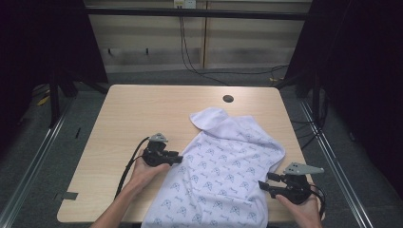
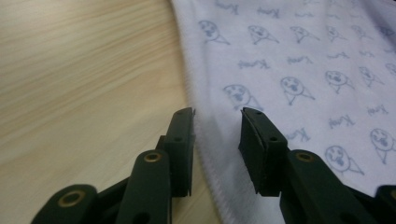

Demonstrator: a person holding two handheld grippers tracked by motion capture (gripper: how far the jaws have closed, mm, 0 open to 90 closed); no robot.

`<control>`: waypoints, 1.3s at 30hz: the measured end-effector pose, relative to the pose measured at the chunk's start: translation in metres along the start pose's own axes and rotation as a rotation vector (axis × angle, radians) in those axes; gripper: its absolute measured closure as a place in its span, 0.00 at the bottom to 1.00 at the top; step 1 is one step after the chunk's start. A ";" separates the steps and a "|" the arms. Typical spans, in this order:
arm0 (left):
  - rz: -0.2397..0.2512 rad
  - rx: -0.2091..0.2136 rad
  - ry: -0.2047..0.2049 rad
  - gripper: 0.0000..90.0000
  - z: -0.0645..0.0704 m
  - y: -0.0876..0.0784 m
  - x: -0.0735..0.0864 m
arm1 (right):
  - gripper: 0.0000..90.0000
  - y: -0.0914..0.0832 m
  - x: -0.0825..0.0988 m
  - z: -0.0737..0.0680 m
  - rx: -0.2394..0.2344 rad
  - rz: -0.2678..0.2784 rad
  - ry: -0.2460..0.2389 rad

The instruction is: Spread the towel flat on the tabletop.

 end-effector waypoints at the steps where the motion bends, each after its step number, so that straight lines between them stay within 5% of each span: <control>1: -0.005 -0.002 0.006 0.83 0.001 0.002 -0.001 | 0.51 0.000 0.000 0.000 0.001 -0.002 0.000; 3: -0.008 -0.019 0.028 0.96 0.003 0.003 -0.001 | 0.51 0.002 -0.001 0.000 0.004 -0.011 -0.001; 5: -0.021 -0.053 0.032 0.97 0.004 -0.001 0.001 | 0.51 0.005 -0.001 -0.001 0.012 -0.027 -0.014; 13: -0.014 -0.045 0.012 0.98 0.002 -0.040 0.045 | 0.58 0.016 -0.002 -0.005 -0.005 -0.080 -0.026; 14: -0.011 -0.040 0.009 0.98 0.004 -0.046 0.053 | 0.60 0.019 -0.004 -0.006 -0.007 -0.086 -0.032; 18: 0.016 -0.036 -0.014 0.98 0.007 -0.068 0.081 | 0.98 0.021 -0.011 -0.013 -0.048 -0.067 -0.060; 23: 0.022 -0.003 -0.030 0.97 0.017 -0.082 0.109 | 1.00 0.009 -0.007 -0.009 -0.033 -0.019 -0.037; 25: 0.005 -0.012 -0.021 0.97 0.019 -0.083 0.112 | 0.95 0.008 -0.005 -0.005 -0.060 -0.011 -0.019; 27: 0.020 0.002 -0.046 0.95 0.020 -0.085 0.113 | 0.75 0.014 -0.011 -0.006 -0.088 -0.026 -0.018; 28: 0.021 -0.005 -0.047 0.91 0.019 -0.085 0.113 | 0.69 0.018 -0.017 -0.008 -0.064 -0.028 -0.033; 31: 0.058 -0.002 -0.064 0.85 0.013 -0.087 0.107 | 0.62 0.029 -0.032 -0.013 -0.076 -0.026 -0.061; 37: 0.093 -0.027 -0.078 0.83 -0.001 -0.083 0.089 | 0.62 0.060 -0.059 -0.009 -0.032 -0.090 -0.039; 39: 0.092 -0.033 -0.080 0.83 -0.003 -0.082 0.086 | 0.84 0.069 -0.059 -0.007 -0.069 -0.116 -0.037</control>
Point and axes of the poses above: each handheld gripper's, and its own axes: y roughly forward along the jaws, x roughly out of its underside, z roughly to its right, the point moved 2 cm from there along y, roughly forward along the jaws, and after that the axes turned 15 degrees about -z, right-handed, at the moved point
